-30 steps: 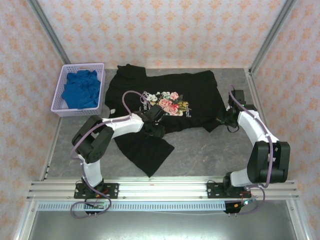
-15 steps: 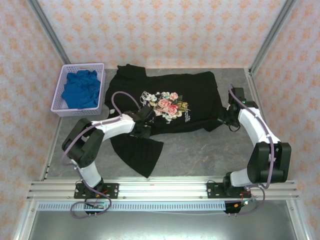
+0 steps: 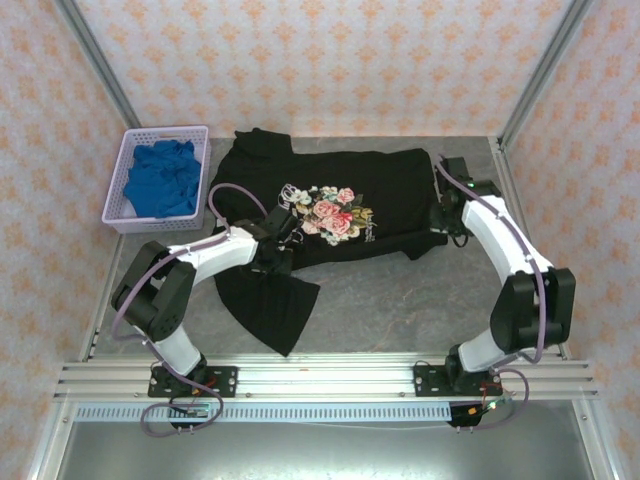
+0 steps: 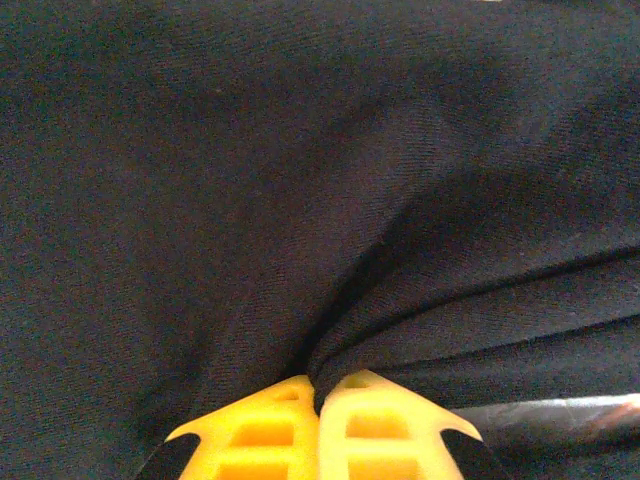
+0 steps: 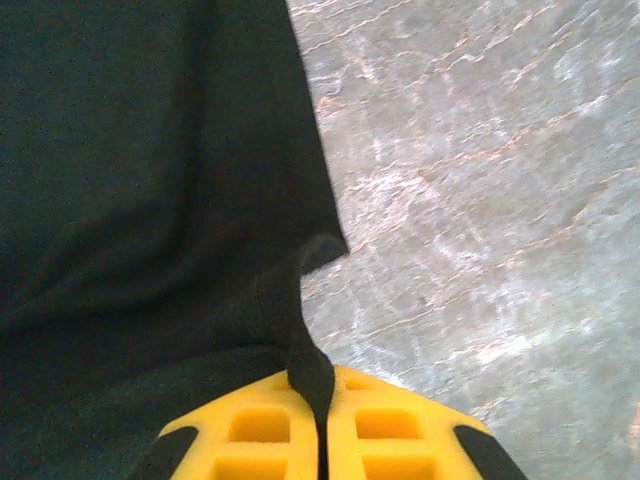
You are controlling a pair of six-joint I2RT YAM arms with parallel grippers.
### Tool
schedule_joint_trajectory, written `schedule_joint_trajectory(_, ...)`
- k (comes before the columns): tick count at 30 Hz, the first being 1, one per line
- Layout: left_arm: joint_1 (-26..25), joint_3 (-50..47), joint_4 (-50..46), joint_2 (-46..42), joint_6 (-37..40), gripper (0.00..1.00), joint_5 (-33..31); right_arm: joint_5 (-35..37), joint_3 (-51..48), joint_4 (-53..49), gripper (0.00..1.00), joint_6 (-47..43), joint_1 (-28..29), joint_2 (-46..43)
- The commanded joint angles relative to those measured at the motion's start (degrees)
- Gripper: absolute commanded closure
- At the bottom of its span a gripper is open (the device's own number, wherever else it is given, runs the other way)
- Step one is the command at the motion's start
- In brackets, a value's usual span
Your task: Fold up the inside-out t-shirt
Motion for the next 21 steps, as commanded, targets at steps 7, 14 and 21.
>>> schedule_joint_trajectory(7,0.8,-0.64,-2.61,0.68,0.0,1.0,0.56,6.56,5.39,-1.08,0.72,-1.12,0.53,4.97)
schedule_joint_trajectory(14,0.84,-0.54,-2.27,0.63,0.09,1.0,1.39,-10.92,-7.84,6.54,0.6,3.14,-1.2,-1.49)
schedule_joint_trajectory(21,0.8,-0.27,-1.97,0.83,0.5,1.0,2.21,-19.14,-11.46,18.29,0.51,8.45,-0.67,1.74)
